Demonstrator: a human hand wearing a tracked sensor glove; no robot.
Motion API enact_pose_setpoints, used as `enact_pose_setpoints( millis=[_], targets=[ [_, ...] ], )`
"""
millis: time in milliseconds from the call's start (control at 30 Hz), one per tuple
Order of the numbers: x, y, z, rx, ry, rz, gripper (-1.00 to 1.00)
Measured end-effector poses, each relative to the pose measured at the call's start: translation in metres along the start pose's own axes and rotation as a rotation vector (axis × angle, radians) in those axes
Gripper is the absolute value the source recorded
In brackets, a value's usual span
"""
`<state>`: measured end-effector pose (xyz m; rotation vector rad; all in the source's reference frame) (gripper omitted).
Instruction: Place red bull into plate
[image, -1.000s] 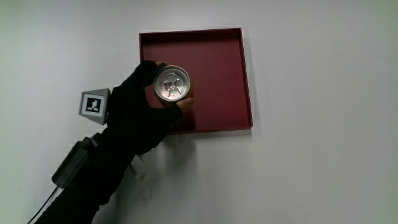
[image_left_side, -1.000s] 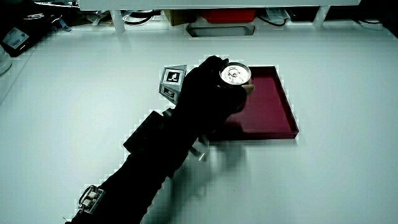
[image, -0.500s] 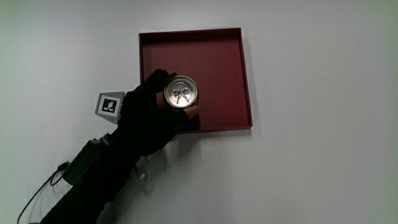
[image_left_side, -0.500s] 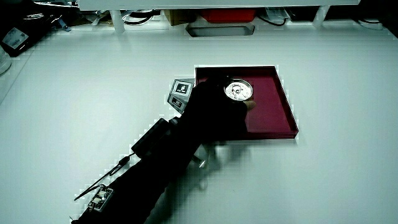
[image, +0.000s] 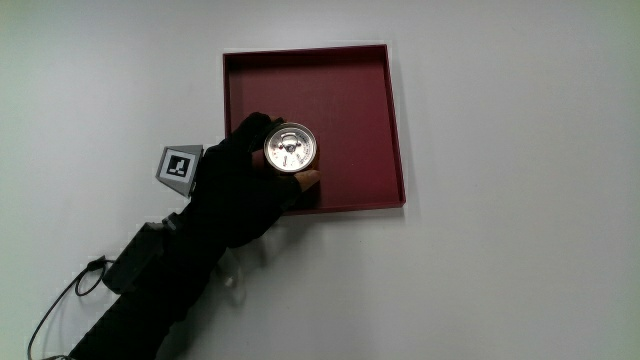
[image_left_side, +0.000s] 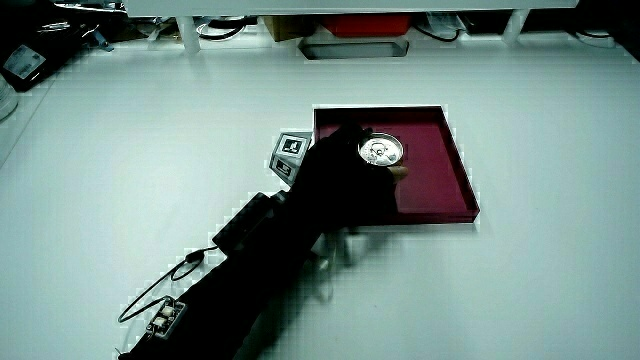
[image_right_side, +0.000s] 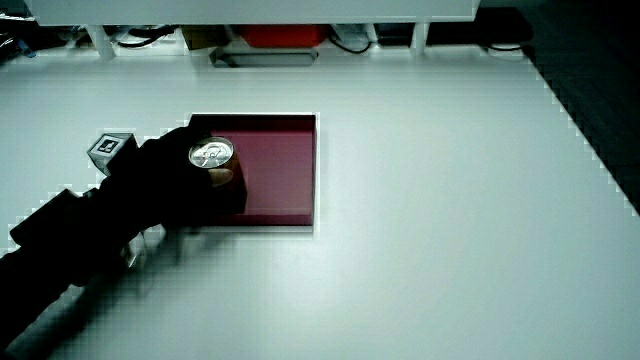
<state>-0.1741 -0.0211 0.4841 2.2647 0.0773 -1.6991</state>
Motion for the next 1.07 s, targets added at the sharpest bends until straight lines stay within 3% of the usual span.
enact_pose_setpoints(
  millis=[133,167,233,267,533,567,600,767,867,967,1000,1067],
  targets=[
    [-0.003,0.000,0.000,-0.001,0.026,0.017,-0.03],
    [-0.002,0.000,-0.001,0.000,-0.001,0.006,-0.07],
    [-0.003,0.000,-0.001,-0.001,0.020,0.009,-0.13],
    [-0.001,0.000,-0.002,-0.003,-0.006,0.006,-0.17],
    [-0.002,-0.001,-0.002,-0.003,-0.003,0.011,-0.43],
    [-0.004,0.000,-0.002,0.000,0.021,0.004,-0.47],
    [-0.001,-0.002,-0.003,0.000,-0.005,0.012,-0.50],
    [-0.003,-0.001,-0.003,-0.015,-0.008,0.013,-0.67],
    [0.006,-0.004,-0.001,-0.043,-0.043,0.025,-0.77],
    [0.015,-0.006,0.006,-0.052,-0.042,-0.029,-0.87],
    [0.021,-0.007,0.009,-0.070,-0.038,-0.023,-0.90],
    [0.031,-0.009,0.014,-0.101,-0.097,-0.025,-0.97]
  ],
)
